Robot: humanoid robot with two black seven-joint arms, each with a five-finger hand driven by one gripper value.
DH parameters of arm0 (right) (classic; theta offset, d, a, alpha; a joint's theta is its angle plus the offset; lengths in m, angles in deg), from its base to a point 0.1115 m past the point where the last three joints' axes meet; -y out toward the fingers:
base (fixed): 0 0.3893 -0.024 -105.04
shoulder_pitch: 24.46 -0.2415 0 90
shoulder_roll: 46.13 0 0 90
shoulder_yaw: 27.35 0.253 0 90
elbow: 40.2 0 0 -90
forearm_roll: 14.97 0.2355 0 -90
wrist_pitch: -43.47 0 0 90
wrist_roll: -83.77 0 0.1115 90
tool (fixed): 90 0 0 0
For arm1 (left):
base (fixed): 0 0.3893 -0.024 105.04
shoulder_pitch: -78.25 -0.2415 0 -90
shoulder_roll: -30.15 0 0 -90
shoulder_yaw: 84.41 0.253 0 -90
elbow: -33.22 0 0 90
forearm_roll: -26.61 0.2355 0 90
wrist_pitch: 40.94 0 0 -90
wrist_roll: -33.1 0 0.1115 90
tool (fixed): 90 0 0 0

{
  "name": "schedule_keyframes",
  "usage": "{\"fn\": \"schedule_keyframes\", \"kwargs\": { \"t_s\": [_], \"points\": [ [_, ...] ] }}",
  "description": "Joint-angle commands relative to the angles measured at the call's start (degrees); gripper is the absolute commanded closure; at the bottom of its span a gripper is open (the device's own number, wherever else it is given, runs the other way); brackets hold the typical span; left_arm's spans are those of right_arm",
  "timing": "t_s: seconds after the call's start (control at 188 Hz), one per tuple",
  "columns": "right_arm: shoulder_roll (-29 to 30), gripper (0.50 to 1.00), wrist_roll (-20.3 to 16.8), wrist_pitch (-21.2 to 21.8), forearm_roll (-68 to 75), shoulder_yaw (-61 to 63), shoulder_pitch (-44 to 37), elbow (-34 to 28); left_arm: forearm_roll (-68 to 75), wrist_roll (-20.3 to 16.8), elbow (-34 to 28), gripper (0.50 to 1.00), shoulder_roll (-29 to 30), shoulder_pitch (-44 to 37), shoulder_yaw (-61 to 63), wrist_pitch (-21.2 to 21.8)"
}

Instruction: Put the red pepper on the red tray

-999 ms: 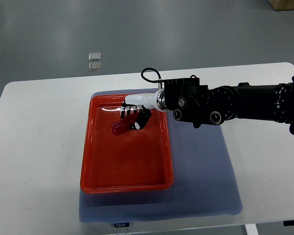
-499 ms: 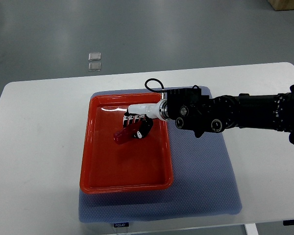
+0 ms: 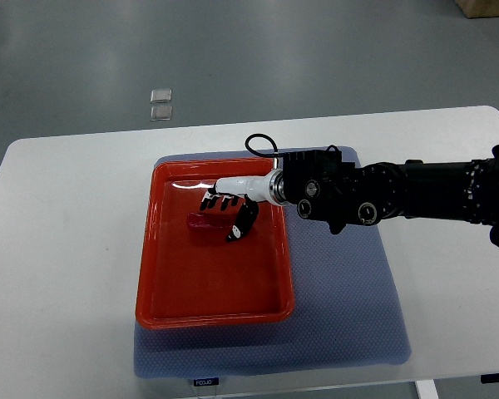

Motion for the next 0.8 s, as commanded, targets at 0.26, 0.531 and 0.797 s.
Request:
{"fn": "schedule_keyframes", "kwargs": {
  "t_s": [0.26, 0.531, 0.797],
  "points": [
    [-1.9, 0.648, 0.8, 0.0, 3.6, 17.8, 3.3, -0.3, 0.0, 0.0, 0.0, 0.5, 0.0, 0.0, 0.0, 0.0],
    [-9.0, 0.648, 2.4, -1.5, 10.4, 47.2, 19.4, -0.3, 0.0, 0.0, -0.1, 0.5, 0.0, 0.0, -0.1, 0.0],
    [-5.1, 0.624, 8.4, -0.3, 20.5, 74.6, 36.2, -0.3, 0.0, 0.0, 0.0, 0.5, 0.0, 0.0, 0.0, 0.0]
  ]
}}
